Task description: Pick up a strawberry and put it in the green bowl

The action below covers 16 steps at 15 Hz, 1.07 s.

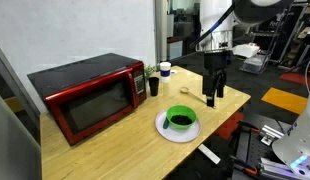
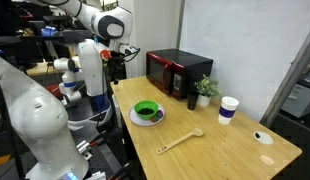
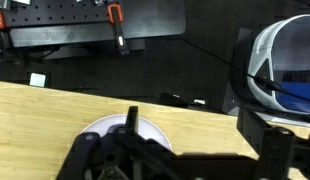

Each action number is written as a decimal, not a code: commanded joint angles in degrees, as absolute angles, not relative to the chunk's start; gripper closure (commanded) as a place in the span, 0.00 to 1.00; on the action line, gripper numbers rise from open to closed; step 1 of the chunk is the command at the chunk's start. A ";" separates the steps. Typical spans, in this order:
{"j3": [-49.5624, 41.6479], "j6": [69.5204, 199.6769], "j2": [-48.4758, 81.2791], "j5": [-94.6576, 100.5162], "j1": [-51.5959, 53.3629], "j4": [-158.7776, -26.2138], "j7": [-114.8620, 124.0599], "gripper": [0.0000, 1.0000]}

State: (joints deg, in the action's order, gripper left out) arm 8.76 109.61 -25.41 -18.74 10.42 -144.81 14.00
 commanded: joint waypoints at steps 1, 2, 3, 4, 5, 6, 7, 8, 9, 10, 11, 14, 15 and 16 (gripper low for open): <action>9.27 109.35 -25.45 -18.91 9.81 -144.68 13.82 0.00; 9.27 109.35 -25.45 -18.91 9.81 -144.68 13.82 0.00; 9.28 109.35 -25.45 -18.91 9.81 -144.68 13.82 0.00; 9.27 109.35 -25.45 -18.91 9.81 -144.68 13.82 0.00; 9.27 109.35 -25.45 -18.91 9.81 -144.68 13.82 0.00; 9.27 109.35 -25.45 -18.91 9.81 -144.68 13.82 0.00; 9.28 109.35 -25.45 -18.91 9.81 -144.68 13.82 0.00; 9.27 109.35 -25.45 -18.91 9.81 -144.68 13.82 0.00; 9.27 109.35 -25.45 -18.91 9.81 -144.68 13.82 0.00; 9.27 109.35 -25.45 -18.91 9.81 -144.68 13.82 0.00; 8.90 109.31 -25.11 -18.45 9.22 -144.61 13.97 0.00; 6.62 107.24 -25.78 -16.05 7.72 -144.75 10.61 0.00; 5.82 106.66 -26.42 -14.75 7.11 -144.96 9.35 0.00; 4.35 105.03 -27.02 -13.13 6.38 -144.85 6.63 0.00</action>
State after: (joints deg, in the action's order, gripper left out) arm 7.00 108.73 -25.48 -16.11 8.91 -144.82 12.11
